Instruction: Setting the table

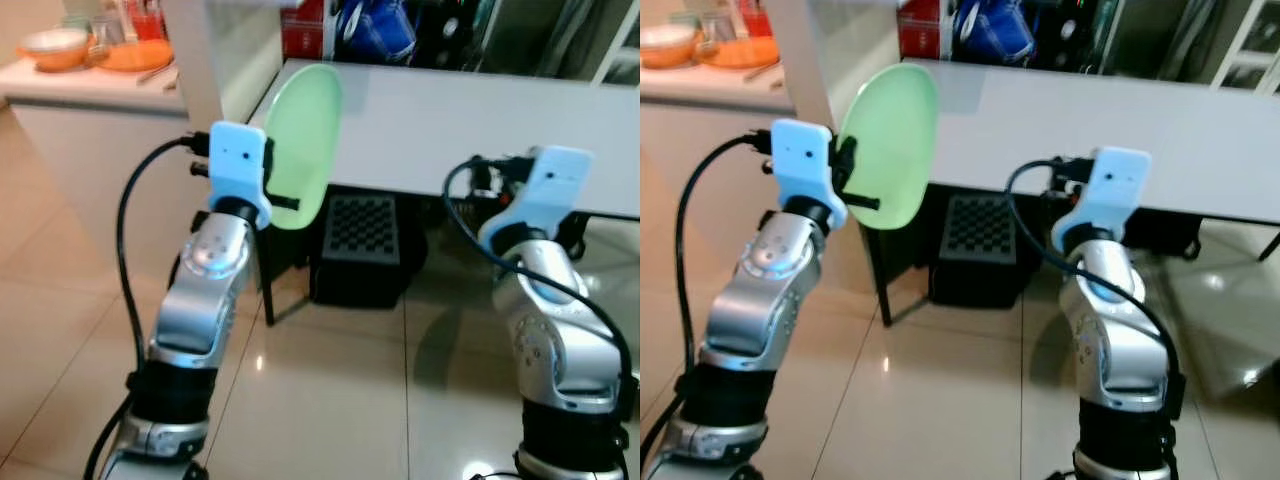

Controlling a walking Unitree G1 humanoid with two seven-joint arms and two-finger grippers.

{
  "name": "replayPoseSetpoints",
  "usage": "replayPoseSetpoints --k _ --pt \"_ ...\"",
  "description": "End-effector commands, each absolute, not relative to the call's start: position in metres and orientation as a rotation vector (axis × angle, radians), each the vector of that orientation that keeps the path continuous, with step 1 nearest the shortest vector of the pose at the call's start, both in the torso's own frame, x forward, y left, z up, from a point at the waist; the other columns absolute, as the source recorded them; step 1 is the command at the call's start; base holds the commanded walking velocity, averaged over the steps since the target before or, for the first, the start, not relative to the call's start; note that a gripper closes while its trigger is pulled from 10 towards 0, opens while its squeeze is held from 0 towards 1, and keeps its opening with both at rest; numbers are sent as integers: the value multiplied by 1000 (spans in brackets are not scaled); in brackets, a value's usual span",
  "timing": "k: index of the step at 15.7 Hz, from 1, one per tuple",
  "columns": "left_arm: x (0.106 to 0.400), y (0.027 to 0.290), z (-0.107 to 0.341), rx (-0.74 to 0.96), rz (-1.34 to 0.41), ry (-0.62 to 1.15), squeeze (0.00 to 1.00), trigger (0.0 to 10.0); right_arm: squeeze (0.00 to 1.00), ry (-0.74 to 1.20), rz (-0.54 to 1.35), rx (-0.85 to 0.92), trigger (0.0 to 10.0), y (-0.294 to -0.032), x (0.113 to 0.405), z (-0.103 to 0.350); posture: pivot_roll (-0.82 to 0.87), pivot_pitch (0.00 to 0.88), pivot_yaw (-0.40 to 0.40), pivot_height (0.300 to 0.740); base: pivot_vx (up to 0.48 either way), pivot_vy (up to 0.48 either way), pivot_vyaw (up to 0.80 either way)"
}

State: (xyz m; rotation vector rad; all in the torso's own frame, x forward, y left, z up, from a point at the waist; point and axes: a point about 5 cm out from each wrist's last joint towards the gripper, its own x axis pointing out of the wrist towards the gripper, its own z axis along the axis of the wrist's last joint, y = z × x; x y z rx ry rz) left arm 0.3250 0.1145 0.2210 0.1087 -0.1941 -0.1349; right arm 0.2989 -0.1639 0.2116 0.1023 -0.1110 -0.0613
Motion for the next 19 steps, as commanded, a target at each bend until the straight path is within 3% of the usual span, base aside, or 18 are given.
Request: replayPoseSetpoints --k 1,15,19 --pt "324 108 232 101 -163 -253 0 10000 0 -89 -62 92 10000 -166 300 210 -41 0 -12 740 326 0 -438" --pt "326 112 231 97 -177 -244 0 10000 0 -62 -61 87 10000 -162 302 206 -37 0 -6 740 364 0 0" --pt "327 109 231 90 -188 -247 0 10000 0 -52 -62 88 10000 -163 303 205 -37 0 -5 740 371 0 -650"
